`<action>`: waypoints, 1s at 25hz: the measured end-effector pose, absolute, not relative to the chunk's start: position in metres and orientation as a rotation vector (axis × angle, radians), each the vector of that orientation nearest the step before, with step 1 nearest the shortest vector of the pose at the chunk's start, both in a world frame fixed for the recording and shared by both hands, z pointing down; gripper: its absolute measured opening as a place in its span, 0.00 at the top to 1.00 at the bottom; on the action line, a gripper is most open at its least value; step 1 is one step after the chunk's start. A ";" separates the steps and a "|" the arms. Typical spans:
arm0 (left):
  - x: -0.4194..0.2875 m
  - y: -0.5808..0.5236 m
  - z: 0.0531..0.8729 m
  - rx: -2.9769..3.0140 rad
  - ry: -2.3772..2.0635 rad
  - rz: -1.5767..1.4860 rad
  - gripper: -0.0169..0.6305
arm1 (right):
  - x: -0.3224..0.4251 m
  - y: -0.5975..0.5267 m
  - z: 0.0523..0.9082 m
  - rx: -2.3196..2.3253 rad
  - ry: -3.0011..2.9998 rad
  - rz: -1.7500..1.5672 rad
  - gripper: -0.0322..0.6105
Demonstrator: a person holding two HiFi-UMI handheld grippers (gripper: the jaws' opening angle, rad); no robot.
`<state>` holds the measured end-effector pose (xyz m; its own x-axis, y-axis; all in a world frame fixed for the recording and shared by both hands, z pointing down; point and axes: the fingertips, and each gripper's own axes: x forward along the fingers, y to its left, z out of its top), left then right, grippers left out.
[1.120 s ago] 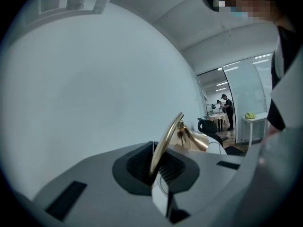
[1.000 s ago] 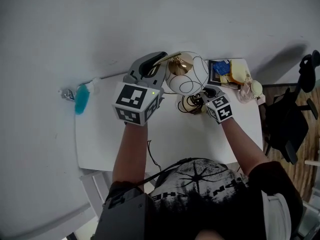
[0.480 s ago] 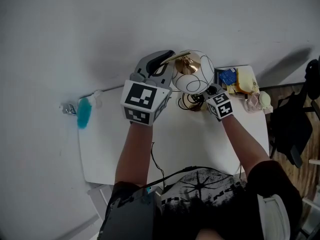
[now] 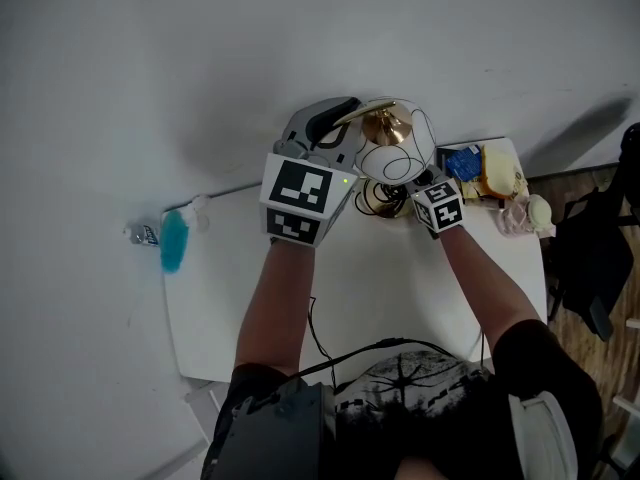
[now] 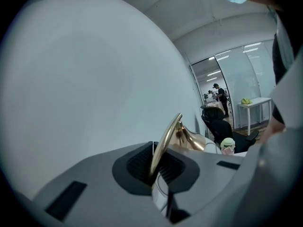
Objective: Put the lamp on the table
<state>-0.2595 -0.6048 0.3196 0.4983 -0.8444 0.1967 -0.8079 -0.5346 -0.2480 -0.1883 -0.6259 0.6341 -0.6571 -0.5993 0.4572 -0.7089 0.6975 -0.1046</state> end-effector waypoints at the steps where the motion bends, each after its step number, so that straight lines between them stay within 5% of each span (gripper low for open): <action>1: -0.259 -0.608 0.321 -2.614 1.448 -0.454 0.95 | -0.188 -0.629 0.635 1.027 -2.521 0.396 0.92; 25: -0.236 -0.643 0.341 -2.664 1.460 -0.559 0.94 | -0.178 -0.644 0.652 1.076 -2.605 0.607 0.90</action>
